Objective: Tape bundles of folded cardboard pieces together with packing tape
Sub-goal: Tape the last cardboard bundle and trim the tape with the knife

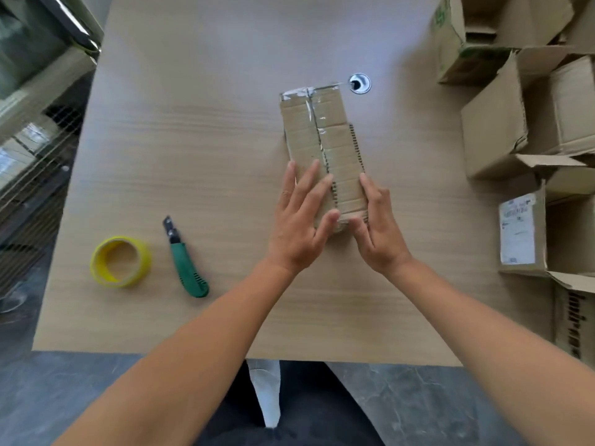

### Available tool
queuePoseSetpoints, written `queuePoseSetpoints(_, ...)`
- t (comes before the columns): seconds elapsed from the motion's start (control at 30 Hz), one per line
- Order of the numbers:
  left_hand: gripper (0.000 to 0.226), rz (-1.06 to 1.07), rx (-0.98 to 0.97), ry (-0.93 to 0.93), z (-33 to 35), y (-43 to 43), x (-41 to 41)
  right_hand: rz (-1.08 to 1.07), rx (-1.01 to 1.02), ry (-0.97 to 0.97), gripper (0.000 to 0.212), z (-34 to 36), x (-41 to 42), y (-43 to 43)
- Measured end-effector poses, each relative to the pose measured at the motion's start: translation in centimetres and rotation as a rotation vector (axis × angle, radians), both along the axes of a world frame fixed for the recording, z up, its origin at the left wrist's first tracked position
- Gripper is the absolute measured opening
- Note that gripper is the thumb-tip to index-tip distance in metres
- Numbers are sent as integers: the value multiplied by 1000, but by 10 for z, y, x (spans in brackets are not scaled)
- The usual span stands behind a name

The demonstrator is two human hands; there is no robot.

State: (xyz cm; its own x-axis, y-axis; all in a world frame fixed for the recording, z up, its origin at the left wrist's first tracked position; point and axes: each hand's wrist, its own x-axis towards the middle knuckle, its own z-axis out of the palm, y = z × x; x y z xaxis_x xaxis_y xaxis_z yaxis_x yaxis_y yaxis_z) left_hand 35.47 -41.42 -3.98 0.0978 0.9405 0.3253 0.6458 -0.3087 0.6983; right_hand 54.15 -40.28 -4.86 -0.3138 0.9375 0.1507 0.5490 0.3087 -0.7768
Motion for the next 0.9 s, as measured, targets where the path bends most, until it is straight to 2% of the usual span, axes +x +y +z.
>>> queuePoseSetpoints(0.1,59,-136,297,155,-21,16,-5,98,148,-19,83,-19,13,16)
queuePoseSetpoints(0.17,55,-153,432,177,-30,27,-3,137,236,-27,84,-31,17,27)
queuePoseSetpoints(0.23,50,-150,520,193,-34,36,-3,155,307,-21,86,-39,18,39)
queuePoseSetpoints(0.3,46,-161,536,214,-34,41,-6,249,293,2,92,-40,20,54)
queuePoseSetpoints(0.33,45,-171,521,223,-32,42,-8,325,218,31,94,-38,25,62)
queuePoseSetpoints(0.4,45,-196,477,247,-27,42,-11,440,-59,81,96,-28,38,78)
queuePoseSetpoints(0.5,47,-252,415,305,-17,41,-12,441,-438,34,117,-10,53,93)
queuePoseSetpoints(0.63,55,-365,239,341,8,40,-21,491,-723,-76,132,14,59,105)
queuePoseSetpoints(0.7,58,-407,93,220,22,41,-29,491,-767,-171,132,33,71,117)
queuePoseSetpoints(0.77,54,-294,26,32,34,44,-36,390,-747,-139,122,53,77,131)
queuePoseSetpoints(0.83,44,-29,-13,-72,46,63,-34,131,-613,92,88,69,65,144)
queuePoseSetpoints(0.9,37,211,-128,-64,56,100,-29,-71,-428,256,53,81,31,160)
